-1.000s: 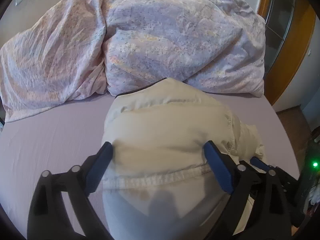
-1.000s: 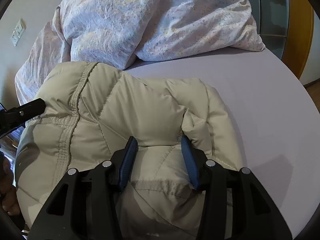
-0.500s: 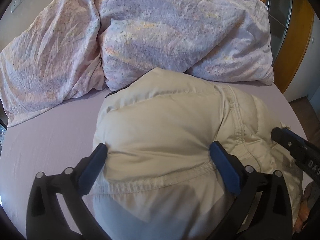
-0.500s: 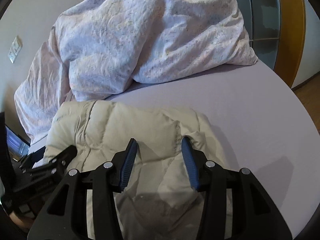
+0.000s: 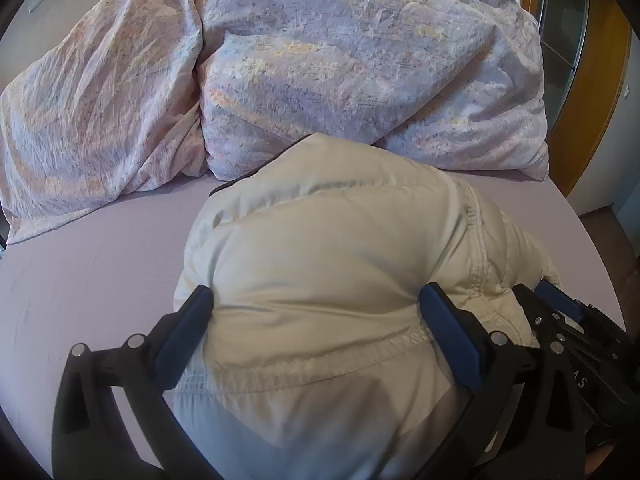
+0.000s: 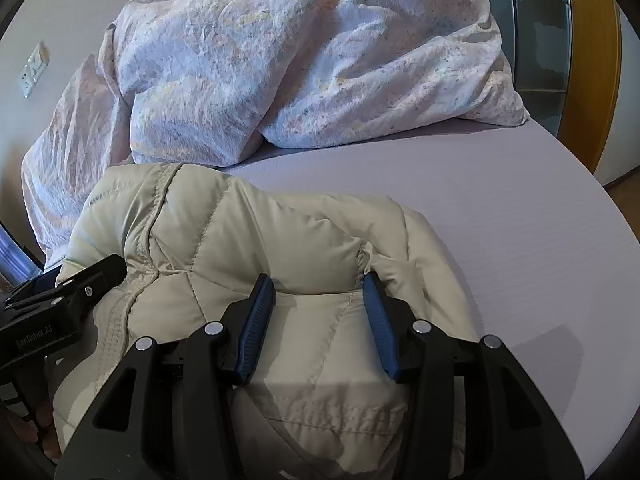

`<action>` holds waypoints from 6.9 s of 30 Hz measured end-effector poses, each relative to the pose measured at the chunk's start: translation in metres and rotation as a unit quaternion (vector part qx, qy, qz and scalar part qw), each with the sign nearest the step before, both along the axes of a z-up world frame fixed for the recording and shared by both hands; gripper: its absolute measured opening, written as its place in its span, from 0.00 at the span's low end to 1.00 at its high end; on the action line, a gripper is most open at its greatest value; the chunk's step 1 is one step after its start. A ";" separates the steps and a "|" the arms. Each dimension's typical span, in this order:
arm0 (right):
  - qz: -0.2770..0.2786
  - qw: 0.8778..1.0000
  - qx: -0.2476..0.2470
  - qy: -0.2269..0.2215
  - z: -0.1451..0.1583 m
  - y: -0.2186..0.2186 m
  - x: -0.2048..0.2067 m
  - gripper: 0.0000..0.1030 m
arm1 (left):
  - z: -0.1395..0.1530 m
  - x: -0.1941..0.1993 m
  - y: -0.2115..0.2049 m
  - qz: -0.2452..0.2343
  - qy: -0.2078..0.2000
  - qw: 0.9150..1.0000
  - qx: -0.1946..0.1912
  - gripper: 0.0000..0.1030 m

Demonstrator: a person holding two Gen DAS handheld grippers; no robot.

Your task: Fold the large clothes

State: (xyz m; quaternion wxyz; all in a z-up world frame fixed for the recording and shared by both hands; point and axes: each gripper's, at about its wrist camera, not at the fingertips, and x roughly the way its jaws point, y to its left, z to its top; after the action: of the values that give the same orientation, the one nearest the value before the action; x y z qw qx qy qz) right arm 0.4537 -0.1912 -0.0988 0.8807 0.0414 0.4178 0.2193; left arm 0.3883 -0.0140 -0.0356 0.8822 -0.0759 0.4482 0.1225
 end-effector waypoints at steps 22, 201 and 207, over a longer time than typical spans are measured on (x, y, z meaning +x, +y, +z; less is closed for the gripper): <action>0.000 0.999 -0.005 -0.043 -0.008 0.002 -0.007 0.47 | -0.006 -0.006 -0.002 0.009 -0.033 0.999 0.019 0.98; 0.200 0.889 0.248 0.328 -0.049 0.100 0.047 0.55 | 0.011 -0.059 0.260 0.060 0.005 0.946 -0.318 0.73; 0.164 0.913 0.195 0.318 -0.041 0.096 0.037 0.77 | 0.008 -0.057 0.259 0.056 0.018 0.954 -0.294 0.82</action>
State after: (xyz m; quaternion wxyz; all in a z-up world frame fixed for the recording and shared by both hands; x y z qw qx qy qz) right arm 0.4907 -0.0947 -0.1398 0.6272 0.2107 0.6259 0.4128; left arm 0.3312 0.2447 -0.0281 0.8045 -0.3542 0.4753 0.0358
